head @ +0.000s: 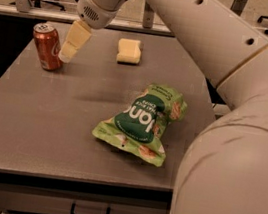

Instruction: Move coke can near green rice chip bag

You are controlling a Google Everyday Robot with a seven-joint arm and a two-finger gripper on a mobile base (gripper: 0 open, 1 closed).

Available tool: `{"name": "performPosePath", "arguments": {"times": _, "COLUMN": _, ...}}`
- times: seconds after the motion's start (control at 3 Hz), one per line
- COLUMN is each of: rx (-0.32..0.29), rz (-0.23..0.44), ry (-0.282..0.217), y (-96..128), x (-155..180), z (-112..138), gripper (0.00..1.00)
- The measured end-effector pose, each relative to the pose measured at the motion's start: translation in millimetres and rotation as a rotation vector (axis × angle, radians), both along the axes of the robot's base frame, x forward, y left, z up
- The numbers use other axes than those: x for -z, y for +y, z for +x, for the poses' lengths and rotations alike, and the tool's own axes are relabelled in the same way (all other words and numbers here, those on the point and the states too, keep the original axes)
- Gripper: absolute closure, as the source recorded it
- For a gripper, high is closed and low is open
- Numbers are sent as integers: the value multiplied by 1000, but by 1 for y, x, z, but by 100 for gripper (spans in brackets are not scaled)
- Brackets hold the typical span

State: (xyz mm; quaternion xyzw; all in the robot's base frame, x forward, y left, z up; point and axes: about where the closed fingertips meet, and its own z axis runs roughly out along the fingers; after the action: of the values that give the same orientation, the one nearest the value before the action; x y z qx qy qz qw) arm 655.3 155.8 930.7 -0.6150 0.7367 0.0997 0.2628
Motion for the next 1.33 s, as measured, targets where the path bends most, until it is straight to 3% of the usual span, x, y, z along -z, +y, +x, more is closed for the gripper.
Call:
{"name": "performPosePath", "arguments": {"times": 0.67, "rx": -7, "rz": 14, "ry": 39, "y": 59, "x": 16, "z": 8, "gripper": 0}}
{"name": "performPosePath", "arguments": {"times": 1.33, "rx": -41, "rz": -3, "ry": 44, "y": 98, "x": 22, "z": 8, "gripper": 0}}
